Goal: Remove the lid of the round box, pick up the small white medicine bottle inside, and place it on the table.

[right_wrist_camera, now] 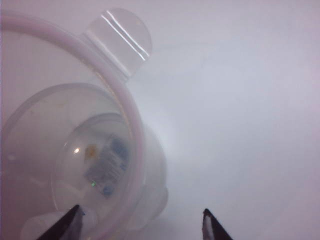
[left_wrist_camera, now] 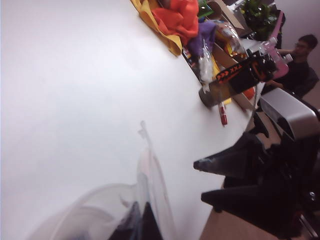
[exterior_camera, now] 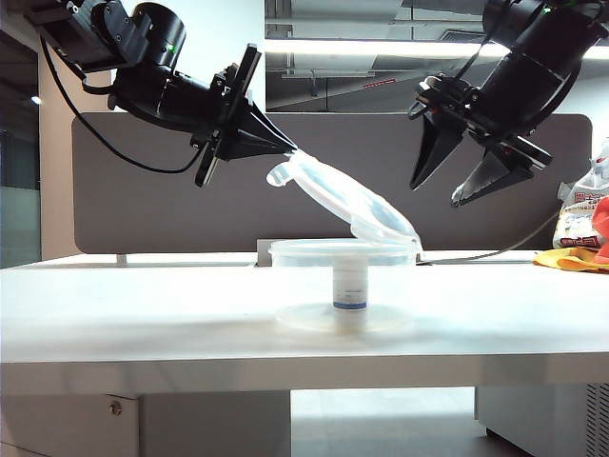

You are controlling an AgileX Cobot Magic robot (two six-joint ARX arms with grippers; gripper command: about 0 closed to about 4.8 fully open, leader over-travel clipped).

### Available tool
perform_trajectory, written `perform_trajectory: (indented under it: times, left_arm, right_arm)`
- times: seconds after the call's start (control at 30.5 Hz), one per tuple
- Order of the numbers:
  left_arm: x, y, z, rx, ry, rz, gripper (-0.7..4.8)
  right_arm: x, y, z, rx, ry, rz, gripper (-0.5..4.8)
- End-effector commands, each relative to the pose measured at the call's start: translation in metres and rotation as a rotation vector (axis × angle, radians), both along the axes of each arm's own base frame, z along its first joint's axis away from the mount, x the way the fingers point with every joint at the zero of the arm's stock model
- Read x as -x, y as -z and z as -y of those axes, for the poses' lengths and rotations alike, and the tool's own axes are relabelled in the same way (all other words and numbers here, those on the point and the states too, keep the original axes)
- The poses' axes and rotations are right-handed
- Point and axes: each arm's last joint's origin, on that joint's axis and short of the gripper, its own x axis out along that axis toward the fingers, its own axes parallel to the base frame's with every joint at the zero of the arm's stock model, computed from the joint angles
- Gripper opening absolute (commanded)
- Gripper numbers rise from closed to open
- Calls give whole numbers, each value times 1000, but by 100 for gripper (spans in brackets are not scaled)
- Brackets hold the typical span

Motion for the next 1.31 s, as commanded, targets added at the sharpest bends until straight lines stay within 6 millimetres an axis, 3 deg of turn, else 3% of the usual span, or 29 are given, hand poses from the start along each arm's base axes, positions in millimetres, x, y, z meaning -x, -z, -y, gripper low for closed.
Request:
perform_trajectory:
  times: [0.03, 0.39, 0.65, 1.05, 1.31]
  left_arm:
    - [0, -10, 1, 39, 34, 7, -6]
    - [0, -28, 5, 190, 152, 35, -6]
    - [-2, -37, 4, 235, 145, 70, -6]
    - [-20, -52, -51, 232, 14, 103, -6]
    - [-25, -42, -83, 162, -81, 102, -6]
  right_arm:
    - [0, -4, -1, -10, -4, 25, 301]
    - [0, -4, -1, -10, -4, 24, 301]
    - [0, -4, -1, -8, -5, 17, 301]
    - [0, -4, -1, -8, -5, 15, 301]
    - [0, -4, -1, -9, -4, 18, 301]
